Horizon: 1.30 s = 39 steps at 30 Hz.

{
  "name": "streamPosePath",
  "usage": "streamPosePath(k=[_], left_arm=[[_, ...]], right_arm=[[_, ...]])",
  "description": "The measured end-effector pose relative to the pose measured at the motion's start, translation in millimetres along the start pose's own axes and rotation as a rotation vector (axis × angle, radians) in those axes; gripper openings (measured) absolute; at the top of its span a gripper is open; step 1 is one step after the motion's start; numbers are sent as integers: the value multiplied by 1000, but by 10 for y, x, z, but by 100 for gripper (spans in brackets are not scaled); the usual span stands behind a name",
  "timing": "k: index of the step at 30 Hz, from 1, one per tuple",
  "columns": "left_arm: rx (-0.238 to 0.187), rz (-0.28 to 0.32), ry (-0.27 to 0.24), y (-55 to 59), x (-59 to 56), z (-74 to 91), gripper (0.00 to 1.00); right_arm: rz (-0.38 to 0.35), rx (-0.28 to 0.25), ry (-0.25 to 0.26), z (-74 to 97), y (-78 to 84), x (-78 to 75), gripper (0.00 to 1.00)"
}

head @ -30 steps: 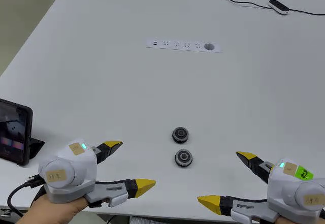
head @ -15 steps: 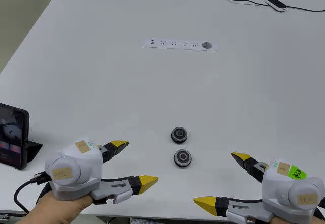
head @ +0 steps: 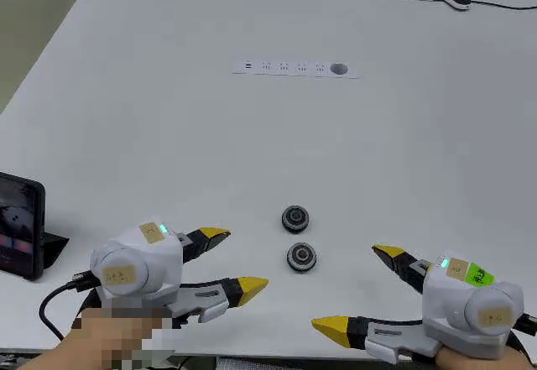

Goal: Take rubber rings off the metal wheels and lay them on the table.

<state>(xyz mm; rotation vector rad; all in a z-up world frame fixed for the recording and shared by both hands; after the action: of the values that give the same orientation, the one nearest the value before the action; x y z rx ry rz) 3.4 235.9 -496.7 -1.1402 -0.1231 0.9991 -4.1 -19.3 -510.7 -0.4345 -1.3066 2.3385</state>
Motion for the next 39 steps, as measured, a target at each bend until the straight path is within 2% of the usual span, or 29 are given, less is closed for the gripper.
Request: streamPosePath(k=[6,16,22,26,39], left_arm=[[16,-26,26,-38,-35,-89,51],[40,-56,43,-77,-53,-194,44],[57,-73,59,-95,-73,-279,35],[73,-89,67,-107,-86,-344,34],[120,-133,77,-133,-91,-511,25]], right_arm=[[-5,-3,-7,-37,0,15,91],[-19,-4,-19,-87,10,41,90],[-23,-4,-20,-105,7,34,90],[-28,-7,-19,-119,7,31,90],[-50,-14,-26,-182,14,43,89]])
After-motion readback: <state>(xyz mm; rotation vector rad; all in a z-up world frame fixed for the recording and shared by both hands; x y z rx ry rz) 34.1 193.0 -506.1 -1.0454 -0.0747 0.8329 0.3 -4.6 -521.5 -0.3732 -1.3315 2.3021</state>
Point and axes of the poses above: the centre of the closed fingertips' face, and the gripper's own axes: z roughly backward along the fingers, x roughly to its left, y roughly out of its underside, the point moved 10 cm from there along z, roughly backward along the fingers, and after that the axes turned 15 degrees about z, right-handed, at the moved point
